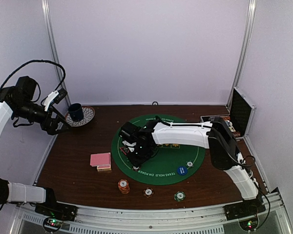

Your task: Distribute texas hold em gaming equipment

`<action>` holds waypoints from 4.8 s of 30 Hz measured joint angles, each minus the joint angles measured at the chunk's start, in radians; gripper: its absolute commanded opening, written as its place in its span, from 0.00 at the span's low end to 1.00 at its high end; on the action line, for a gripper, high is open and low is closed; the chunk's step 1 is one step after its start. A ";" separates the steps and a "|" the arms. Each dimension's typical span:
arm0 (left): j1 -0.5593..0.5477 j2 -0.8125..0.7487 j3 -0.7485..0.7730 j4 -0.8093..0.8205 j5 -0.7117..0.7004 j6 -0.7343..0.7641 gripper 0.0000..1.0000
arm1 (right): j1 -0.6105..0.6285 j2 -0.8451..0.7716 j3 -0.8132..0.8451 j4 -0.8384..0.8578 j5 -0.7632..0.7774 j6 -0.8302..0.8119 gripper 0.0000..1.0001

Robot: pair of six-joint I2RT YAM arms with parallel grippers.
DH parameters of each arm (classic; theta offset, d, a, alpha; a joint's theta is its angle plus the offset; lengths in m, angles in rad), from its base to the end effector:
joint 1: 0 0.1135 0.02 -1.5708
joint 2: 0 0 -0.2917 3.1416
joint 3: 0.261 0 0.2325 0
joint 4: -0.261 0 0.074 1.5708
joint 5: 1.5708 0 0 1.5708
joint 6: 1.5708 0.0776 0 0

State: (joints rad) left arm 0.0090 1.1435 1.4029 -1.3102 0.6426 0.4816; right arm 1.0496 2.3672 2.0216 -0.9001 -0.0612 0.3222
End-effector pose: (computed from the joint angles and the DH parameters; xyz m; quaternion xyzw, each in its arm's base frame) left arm 0.1689 -0.0450 0.3764 0.2936 0.8724 -0.2368 0.3107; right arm 0.2491 0.4434 0.1543 -0.3555 0.9201 0.1258 0.1061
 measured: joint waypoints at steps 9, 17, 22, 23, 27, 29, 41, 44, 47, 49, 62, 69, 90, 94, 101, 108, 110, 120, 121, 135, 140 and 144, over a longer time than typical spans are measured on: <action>0.000 0.000 0.000 0.000 0.000 0.000 0.97 | 0.006 -0.002 -0.001 -0.001 -0.001 0.000 0.53; 0.000 -0.006 0.000 0.000 -0.007 0.000 0.98 | 0.029 -0.166 -0.188 0.009 0.028 -0.006 0.69; 0.000 -0.007 0.000 0.000 -0.009 0.001 0.98 | 0.094 -0.315 -0.362 0.031 0.036 0.014 0.77; 0.000 -0.006 0.000 0.000 -0.009 0.001 0.98 | 0.110 -0.330 -0.383 0.031 0.035 0.023 0.80; 0.000 -0.006 0.000 0.000 -0.008 0.001 0.98 | 0.174 -0.364 -0.476 0.055 0.029 0.044 0.87; 0.000 -0.006 0.000 0.000 -0.008 0.001 0.98 | 0.201 -0.365 -0.503 0.064 0.018 0.052 0.87; 0.000 -0.006 0.000 0.000 -0.008 0.001 0.98 | 0.213 -0.346 -0.516 0.113 -0.021 0.068 0.75; 0.000 -0.006 0.000 0.000 -0.008 0.001 0.98 | 0.213 -0.327 -0.516 0.114 -0.027 0.068 0.72; 0.000 -0.006 0.000 0.000 -0.008 0.001 0.98 | 0.213 -0.315 -0.518 0.113 -0.031 0.066 0.68; 0.000 -0.006 0.000 0.000 -0.008 0.001 0.97 | 0.213 -0.313 -0.520 0.113 -0.034 0.066 0.66; 0.000 -0.006 0.000 0.000 -0.008 0.001 0.98 | 0.213 -0.303 -0.521 0.116 -0.044 0.066 0.56; 0.000 -0.006 0.000 0.000 -0.008 0.001 0.98 | 0.213 -0.301 -0.527 0.116 -0.047 0.064 0.45; 0.000 -0.006 0.000 0.000 -0.008 0.001 0.98 | 0.213 -0.340 -0.505 0.030 -0.047 0.043 0.43; 0.000 -0.006 0.000 0.000 -0.007 0.000 0.98 | 0.213 -0.361 -0.494 0.023 -0.047 0.043 0.42; 0.000 -0.007 0.000 0.000 -0.007 0.001 0.97 | 0.198 -0.368 -0.495 0.014 -0.041 0.043 0.41; 0.000 -0.007 0.000 0.000 -0.007 0.001 0.98 | 0.054 -0.453 -0.609 0.024 -0.026 0.043 0.40; 0.000 -0.007 0.000 0.000 -0.007 0.001 0.98 | 0.013 -0.455 -0.626 0.031 -0.015 0.043 0.40; 0.000 -0.014 0.000 0.000 -0.008 0.001 0.98 | -0.041 -0.446 -0.665 0.072 -0.009 0.030 0.39; 0.000 -0.014 0.000 0.000 -0.008 0.001 0.98 | -0.044 -0.444 -0.669 0.077 -0.009 0.028 0.39; 0.000 -0.014 0.000 -0.001 -0.008 0.001 0.98 | -0.074 -0.443 -0.732 0.121 -0.011 0.022 0.42; 0.000 -0.014 0.000 -0.001 -0.008 0.001 0.98 | -0.075 -0.443 -0.732 0.123 -0.007 0.018 0.65; 0.000 -0.014 0.000 -0.001 -0.010 0.001 0.98 | -0.081 -0.444 -0.730 0.113 0.006 0.016 0.68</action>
State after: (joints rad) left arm 0.0090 1.1290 1.4025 -1.3109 0.6331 0.4828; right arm 0.9688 1.9232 1.2915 -0.7876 -0.0551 0.3378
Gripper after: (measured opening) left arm 0.976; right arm 0.666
